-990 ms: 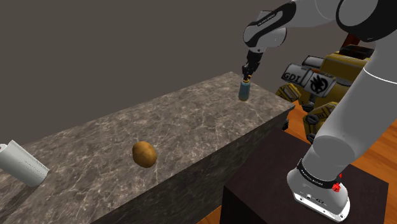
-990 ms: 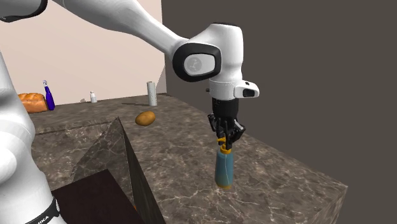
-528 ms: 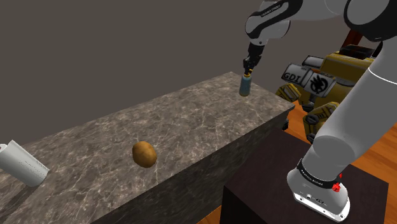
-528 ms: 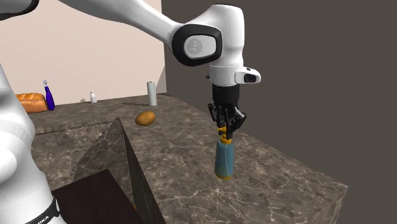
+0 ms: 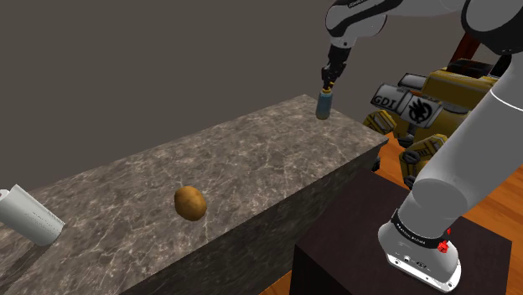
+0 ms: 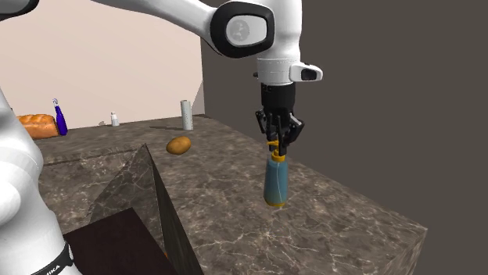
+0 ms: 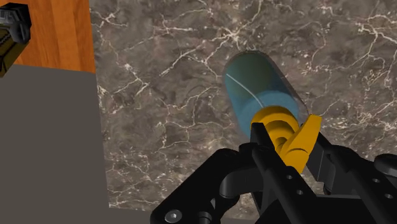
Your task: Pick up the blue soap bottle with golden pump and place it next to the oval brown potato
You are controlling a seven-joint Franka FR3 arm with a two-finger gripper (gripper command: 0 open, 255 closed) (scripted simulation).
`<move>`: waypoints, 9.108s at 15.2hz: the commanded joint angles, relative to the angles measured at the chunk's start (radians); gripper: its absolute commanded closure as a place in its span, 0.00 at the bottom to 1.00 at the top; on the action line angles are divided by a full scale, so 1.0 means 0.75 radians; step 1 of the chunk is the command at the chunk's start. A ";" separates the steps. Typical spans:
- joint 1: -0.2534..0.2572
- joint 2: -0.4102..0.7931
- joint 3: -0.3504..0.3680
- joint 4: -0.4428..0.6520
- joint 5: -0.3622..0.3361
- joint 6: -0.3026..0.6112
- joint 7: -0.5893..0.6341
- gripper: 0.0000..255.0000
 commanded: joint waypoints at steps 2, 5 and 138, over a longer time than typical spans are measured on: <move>-0.001 -0.009 0.000 0.046 -0.006 -0.055 0.006 1.00; -0.001 -0.017 0.001 0.092 -0.011 -0.107 0.013 1.00; 0.571 0.203 1.068 -0.012 -0.247 0.251 1.760 0.00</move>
